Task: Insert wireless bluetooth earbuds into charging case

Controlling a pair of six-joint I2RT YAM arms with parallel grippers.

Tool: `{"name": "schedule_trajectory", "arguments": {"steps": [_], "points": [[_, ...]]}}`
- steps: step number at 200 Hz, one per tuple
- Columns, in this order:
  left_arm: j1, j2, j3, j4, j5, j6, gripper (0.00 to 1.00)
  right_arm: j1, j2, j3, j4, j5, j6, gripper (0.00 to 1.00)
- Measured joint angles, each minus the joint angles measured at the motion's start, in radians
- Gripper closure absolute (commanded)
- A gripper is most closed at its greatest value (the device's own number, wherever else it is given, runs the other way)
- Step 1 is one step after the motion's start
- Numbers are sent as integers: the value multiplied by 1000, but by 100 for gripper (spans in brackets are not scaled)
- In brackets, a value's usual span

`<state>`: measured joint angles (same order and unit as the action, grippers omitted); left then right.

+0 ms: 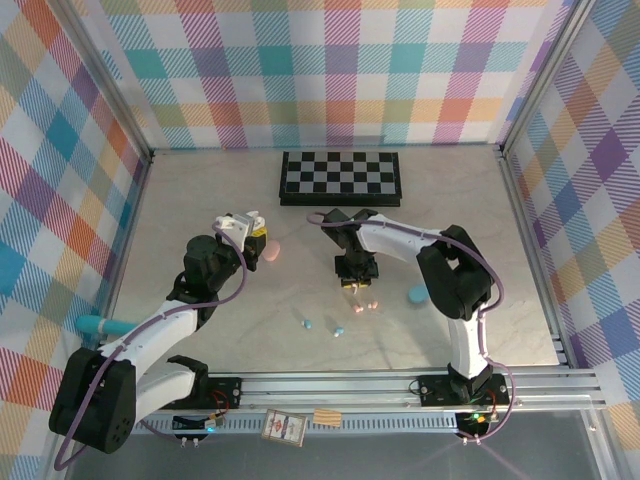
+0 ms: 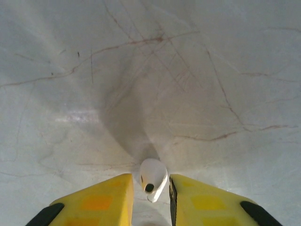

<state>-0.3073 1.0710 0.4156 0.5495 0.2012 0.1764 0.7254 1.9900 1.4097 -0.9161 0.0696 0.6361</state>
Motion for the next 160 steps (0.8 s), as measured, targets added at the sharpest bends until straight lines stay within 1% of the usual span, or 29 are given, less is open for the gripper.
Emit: {"name": "schedule_trajectory", "arguments": {"steps": [50,105,160], "points": [[0,0,0,0,1,4,100,-7,39,29,-9,0,-15,75],[0,0,0,0,12,4,100,-7,43,32,-13,-3,-23,80],[-11,0,0,0,20,4,100,-7,23,19,-1,5,-23,80]]}}
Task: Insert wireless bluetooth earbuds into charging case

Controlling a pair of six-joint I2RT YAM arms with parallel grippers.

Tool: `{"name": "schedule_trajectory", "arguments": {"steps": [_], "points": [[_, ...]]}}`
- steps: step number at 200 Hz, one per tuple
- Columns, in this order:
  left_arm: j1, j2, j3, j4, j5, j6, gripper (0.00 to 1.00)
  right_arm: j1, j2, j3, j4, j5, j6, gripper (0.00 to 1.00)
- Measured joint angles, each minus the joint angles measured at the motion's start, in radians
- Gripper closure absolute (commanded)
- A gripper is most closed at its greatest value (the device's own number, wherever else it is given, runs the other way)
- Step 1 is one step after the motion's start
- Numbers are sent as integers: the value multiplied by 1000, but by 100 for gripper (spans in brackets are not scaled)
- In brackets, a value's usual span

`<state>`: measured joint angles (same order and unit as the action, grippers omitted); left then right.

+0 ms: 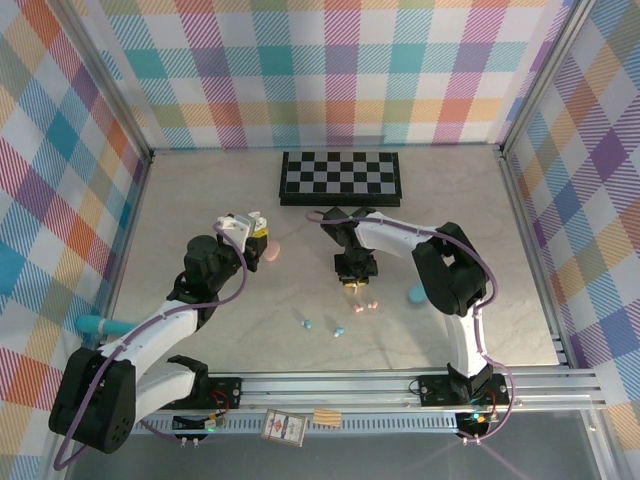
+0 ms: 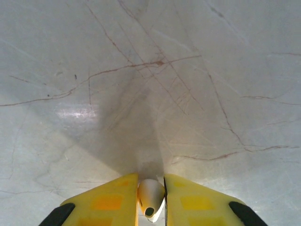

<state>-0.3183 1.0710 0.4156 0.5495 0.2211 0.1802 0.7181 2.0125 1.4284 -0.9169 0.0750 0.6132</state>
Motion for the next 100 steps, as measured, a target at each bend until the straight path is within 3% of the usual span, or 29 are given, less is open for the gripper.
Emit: {"name": "schedule_trajectory", "arguments": {"steps": [100], "points": [[-220,107,58,-21,60,-1,100,0,-534,-307,307,116,-59,80]]}}
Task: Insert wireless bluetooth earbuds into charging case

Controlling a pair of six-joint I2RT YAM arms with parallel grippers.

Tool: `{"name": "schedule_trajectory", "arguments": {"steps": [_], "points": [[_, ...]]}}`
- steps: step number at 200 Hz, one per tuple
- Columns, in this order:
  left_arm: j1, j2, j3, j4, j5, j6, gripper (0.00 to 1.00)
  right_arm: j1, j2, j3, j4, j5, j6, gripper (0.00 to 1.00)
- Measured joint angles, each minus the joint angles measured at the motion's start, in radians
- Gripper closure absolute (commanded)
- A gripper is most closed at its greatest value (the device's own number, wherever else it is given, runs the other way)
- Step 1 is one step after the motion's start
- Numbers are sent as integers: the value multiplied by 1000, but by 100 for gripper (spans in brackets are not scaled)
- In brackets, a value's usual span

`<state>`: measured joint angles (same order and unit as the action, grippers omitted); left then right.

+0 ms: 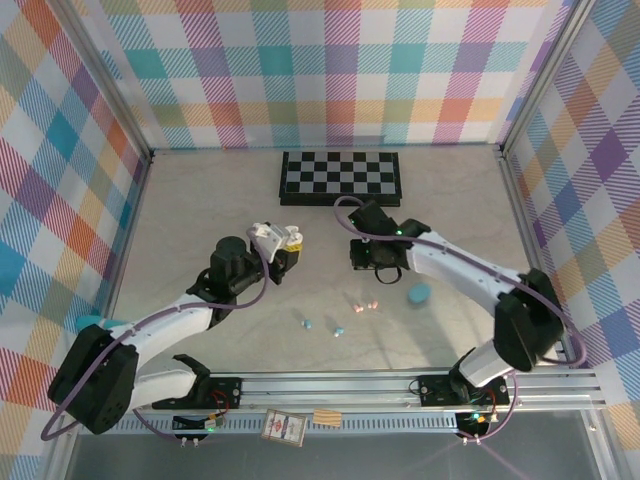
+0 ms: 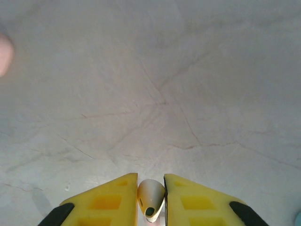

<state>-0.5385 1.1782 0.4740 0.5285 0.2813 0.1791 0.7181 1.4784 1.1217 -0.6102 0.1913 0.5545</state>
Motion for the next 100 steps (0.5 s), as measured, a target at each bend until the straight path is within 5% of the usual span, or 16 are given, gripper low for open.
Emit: {"name": "schedule_trajectory", "arguments": {"steps": [100], "points": [[-119,113,100,-28,18,-91,100,59,-294,-107,283,-12,-166,80]]}}
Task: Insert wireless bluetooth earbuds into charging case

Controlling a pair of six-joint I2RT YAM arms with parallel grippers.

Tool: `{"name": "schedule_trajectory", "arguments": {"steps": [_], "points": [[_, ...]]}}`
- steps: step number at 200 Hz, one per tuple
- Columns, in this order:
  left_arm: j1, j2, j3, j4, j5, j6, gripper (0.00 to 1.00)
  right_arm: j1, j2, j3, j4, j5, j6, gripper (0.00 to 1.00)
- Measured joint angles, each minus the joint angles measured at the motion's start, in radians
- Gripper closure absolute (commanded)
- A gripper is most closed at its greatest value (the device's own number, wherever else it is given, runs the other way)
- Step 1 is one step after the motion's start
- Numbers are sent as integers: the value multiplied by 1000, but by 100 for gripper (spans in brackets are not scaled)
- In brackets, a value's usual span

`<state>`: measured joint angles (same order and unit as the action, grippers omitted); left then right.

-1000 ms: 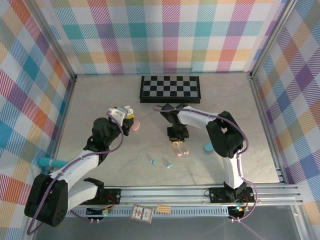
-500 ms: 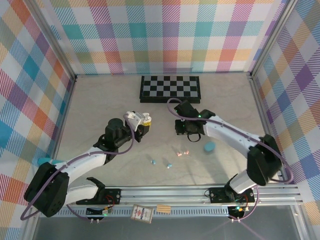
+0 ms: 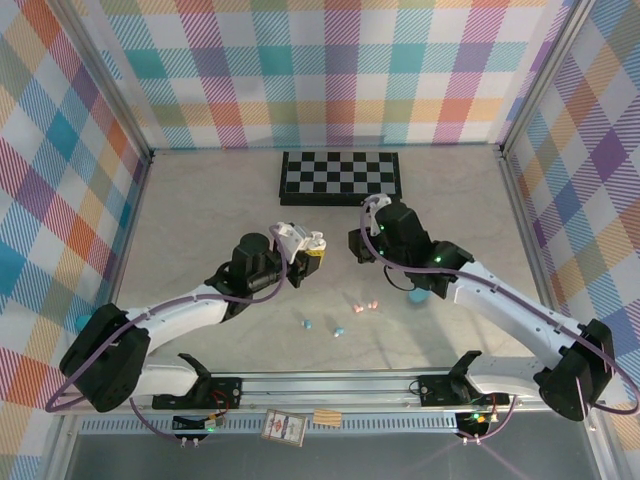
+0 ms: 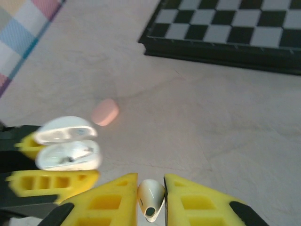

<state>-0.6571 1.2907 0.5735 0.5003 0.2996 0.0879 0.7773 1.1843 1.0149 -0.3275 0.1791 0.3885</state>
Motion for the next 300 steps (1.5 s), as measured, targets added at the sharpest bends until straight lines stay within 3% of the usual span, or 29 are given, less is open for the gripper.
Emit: {"name": "schedule_trajectory", "arguments": {"steps": [141,300], "points": [[-43,50,72,8,97,-98,100,43,33,6,129,-131,-124,80],[-54,62,97,51,127,-122,100,47,39,6,160,-135,-136,81]]}}
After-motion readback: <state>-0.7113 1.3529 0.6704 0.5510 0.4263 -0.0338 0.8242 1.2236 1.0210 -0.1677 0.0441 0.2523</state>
